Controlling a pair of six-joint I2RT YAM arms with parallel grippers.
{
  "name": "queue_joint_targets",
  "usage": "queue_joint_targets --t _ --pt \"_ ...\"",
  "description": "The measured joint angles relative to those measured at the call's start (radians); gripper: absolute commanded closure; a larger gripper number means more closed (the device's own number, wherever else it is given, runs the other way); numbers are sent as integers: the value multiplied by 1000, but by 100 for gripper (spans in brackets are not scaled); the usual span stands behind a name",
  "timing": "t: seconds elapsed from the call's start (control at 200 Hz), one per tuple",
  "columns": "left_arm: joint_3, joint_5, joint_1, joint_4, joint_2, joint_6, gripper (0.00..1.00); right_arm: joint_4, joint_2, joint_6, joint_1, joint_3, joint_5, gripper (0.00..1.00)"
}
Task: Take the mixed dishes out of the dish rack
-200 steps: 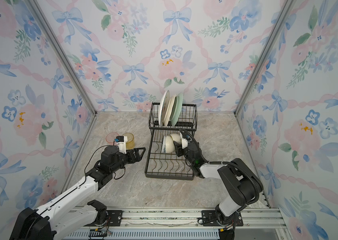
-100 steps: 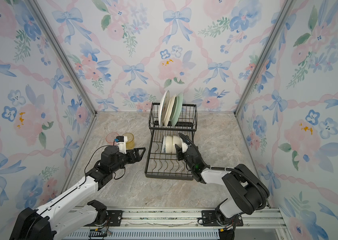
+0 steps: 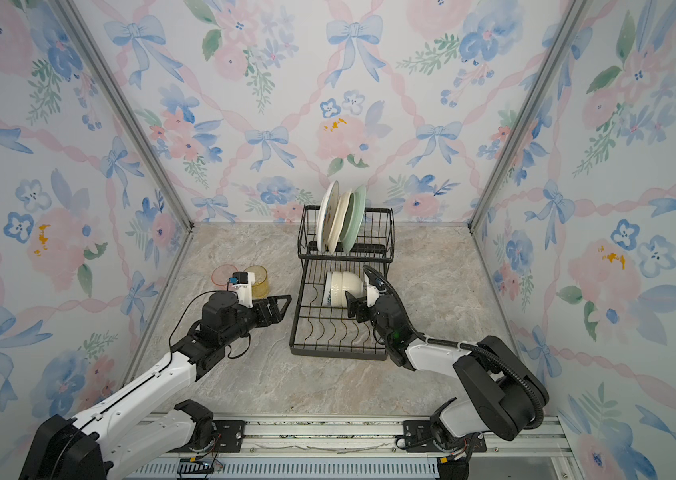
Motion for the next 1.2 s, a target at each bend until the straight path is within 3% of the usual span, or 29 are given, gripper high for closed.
queue_joint_targets --t 0.8,1.2 --pt "0 0 0 0 -10 0 2 46 142 41 -22 19 -99 8" --pt "0 0 0 0 -7 0 2 70 187 21 -51 47 -178 26"
